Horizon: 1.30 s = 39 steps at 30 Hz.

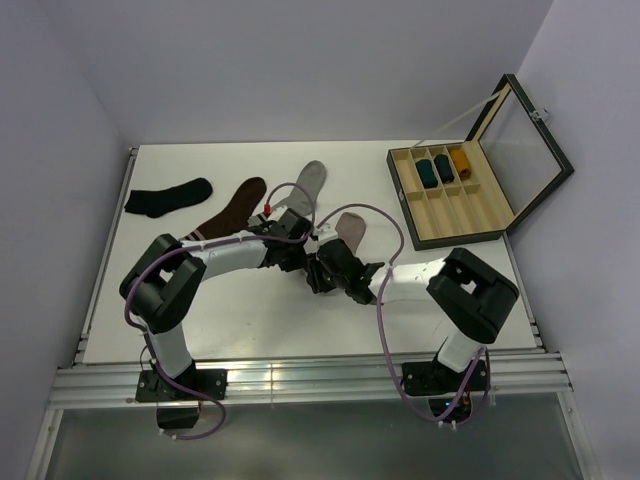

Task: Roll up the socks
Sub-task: Roll the sock at the center of the board.

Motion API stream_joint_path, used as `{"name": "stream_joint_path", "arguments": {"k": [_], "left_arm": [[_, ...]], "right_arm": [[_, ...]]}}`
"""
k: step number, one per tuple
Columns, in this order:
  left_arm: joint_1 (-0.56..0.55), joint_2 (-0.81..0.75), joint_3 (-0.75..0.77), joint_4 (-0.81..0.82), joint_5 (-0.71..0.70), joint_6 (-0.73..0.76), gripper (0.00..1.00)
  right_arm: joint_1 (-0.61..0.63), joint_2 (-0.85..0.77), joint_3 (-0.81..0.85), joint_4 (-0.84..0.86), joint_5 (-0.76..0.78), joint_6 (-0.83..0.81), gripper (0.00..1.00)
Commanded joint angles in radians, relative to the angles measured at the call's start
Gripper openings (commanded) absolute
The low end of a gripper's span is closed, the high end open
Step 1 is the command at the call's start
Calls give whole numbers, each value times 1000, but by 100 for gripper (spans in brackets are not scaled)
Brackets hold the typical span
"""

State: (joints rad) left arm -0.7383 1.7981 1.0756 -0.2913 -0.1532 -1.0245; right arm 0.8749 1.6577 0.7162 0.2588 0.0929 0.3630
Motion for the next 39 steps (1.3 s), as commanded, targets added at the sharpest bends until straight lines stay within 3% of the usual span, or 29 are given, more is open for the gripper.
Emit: {"name": "stream_joint_path", "arguments": {"k": [1, 7, 18, 33, 39], "left_arm": [[-4, 12, 9, -39, -29, 1, 10], [27, -11, -39, -23, -20, -23, 10], [50, -23, -43, -45, -40, -65, 9], [56, -26, -52, -32, -13, -40, 9], [56, -28, -49, -31, -13, -32, 9]], "right_arm": [[30, -67, -15, 66, 28, -41, 45], [32, -165, -107, 163, 59, -65, 47], [49, -101, -89, 304, 41, -122, 46], [50, 66, -35, 249, 19, -108, 41], [49, 27, -46, 208, 62, -82, 41]]}}
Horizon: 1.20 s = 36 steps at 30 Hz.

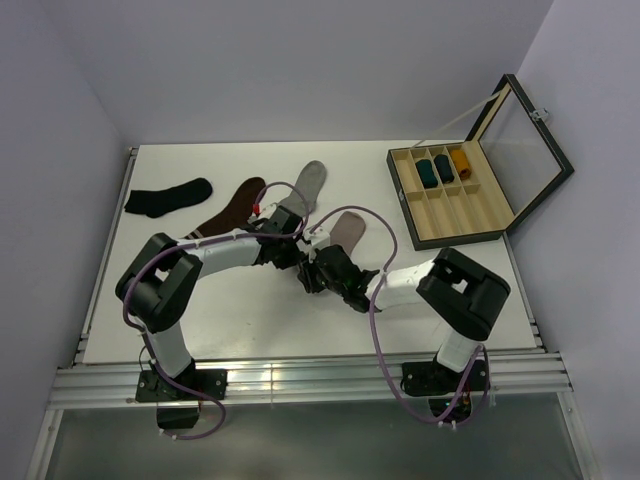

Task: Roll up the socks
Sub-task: Roll the sock at the center of the board.

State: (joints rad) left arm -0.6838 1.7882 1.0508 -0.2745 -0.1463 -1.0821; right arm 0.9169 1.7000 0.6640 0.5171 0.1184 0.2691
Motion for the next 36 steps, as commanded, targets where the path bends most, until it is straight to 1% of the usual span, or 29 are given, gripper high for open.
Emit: {"name": "stream_joint_path", "arguments": {"k": [1, 6, 8, 18, 23, 36], "left_arm": [[3, -19, -26, -45, -16, 25, 9], [1, -29, -37, -38, -16, 24, 9], [1, -33, -41, -37, -15, 25, 9], [3, -26, -23, -43, -15, 33, 9], [3, -26, -26, -35, -13, 22, 9], [1, -27, -44, -28, -10, 1, 9]], "right_arm": [[7, -29, 5, -57, 36, 9, 41], [7, -117, -10, -49, 49, 9, 42], [8, -123, -6, -51, 66, 2, 43], [7, -24, 42, -66, 46, -4, 43], [28, -7, 42, -69, 49, -16, 42], [80, 29, 124, -152, 165, -8, 42]]}}
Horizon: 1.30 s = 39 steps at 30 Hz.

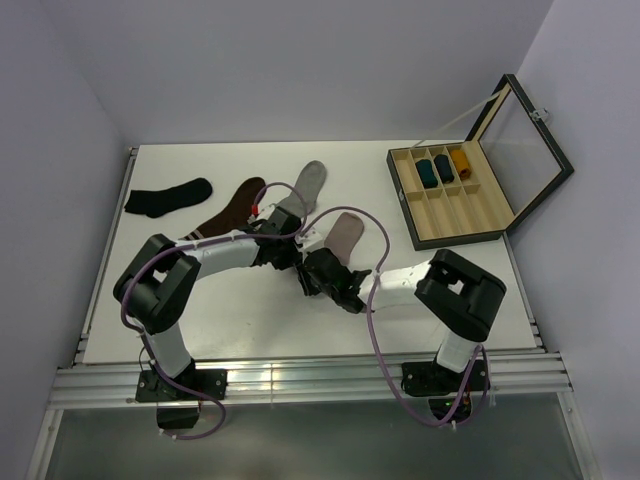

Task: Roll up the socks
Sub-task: Roll the sock at the center of the board.

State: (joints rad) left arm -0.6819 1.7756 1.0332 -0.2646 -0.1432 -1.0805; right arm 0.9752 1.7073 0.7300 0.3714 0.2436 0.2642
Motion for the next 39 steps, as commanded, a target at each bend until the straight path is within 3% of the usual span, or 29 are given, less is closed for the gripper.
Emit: {"name": "stream_joint_path", "arguments": {"k": [1, 9, 11, 12, 13, 16, 18, 22, 25, 26, 29, 33, 39], "left_arm": [[-1, -15, -27, -39, -13, -2, 9], [-1, -16, -35, -30, -7, -13, 9], [-1, -18, -36, -28, -7, -22, 9], [1, -21, -42, -25, -7, -24, 9], [-1, -28, -45, -22, -7, -27, 9], [1, -47, -62, -1, -7, -39, 13], [-1, -59, -79, 24, -9, -47, 17], [1, -113, -122, 71, -15, -68, 32], [4, -151, -154, 109, -21, -88, 51], [2, -160, -174, 120, -22, -99, 63], [2, -200, -222, 181, -19, -117, 78], [2, -245, -277, 255, -6, -122, 81], [2, -243, -291, 321, 22, -87, 77]], "right_arm": [[23, 23, 62, -6, 43, 0, 42], [28, 58, 88, -31, 52, 41, 41], [28, 69, 88, -31, 51, 58, 37], [26, 69, 82, -31, 52, 63, 35], [26, 72, 82, -34, 54, 75, 24], [8, 65, 77, -60, 27, 98, 7], [-6, 52, 66, -75, -9, 112, 0], [-75, 14, 42, -83, -168, 191, 0], [-153, -11, 5, -59, -329, 269, 0], [-193, -17, -15, -51, -399, 292, 0], [-266, -17, -49, 4, -512, 381, 0], [-352, 44, -110, 160, -747, 509, 0], [-426, 166, -168, 392, -912, 716, 0]]}}
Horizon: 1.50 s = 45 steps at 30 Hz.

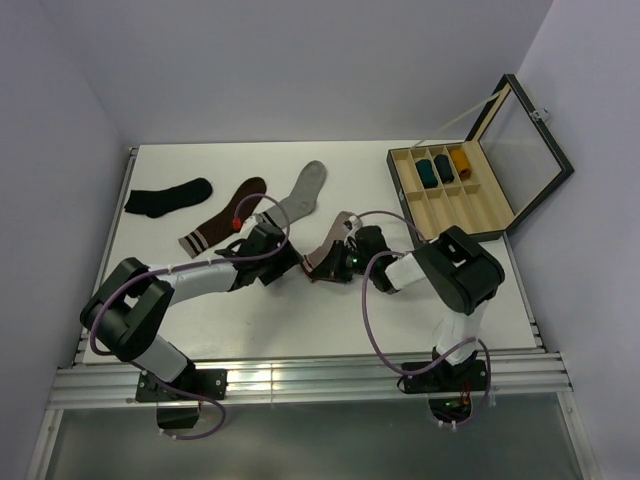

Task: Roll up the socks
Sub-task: Roll the sock at the center of the board.

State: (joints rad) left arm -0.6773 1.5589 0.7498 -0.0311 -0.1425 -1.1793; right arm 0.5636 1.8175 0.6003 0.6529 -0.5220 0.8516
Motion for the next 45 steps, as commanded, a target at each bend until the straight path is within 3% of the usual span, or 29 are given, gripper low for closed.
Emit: {"name": "stream_joint_path", "arguments": {"k": [1, 19, 31, 34, 38, 41, 45], "left_arm": [[-2, -25, -10, 97, 32, 13, 77], [-4, 115, 74, 89, 92, 46, 60], [-16, 170, 94, 71, 103, 49, 42], [-21, 178, 97, 68, 100, 49, 33], [-27, 179, 117, 37, 96, 58, 15], [-28, 176, 151, -30, 67, 84, 2], [-33, 159, 187, -150, 3, 118, 0]], "right_arm": [[-31, 68, -40, 125, -174, 160, 0], [-113, 169, -60, 152, -225, 257, 4], [-119, 169, -56, 128, -222, 251, 5], [-119, 151, -53, 102, -214, 225, 7], [-113, 85, -34, 47, -219, 147, 13], [-100, -26, -4, -120, -172, 12, 23], [-53, -210, 41, -400, 18, -228, 38]]}}
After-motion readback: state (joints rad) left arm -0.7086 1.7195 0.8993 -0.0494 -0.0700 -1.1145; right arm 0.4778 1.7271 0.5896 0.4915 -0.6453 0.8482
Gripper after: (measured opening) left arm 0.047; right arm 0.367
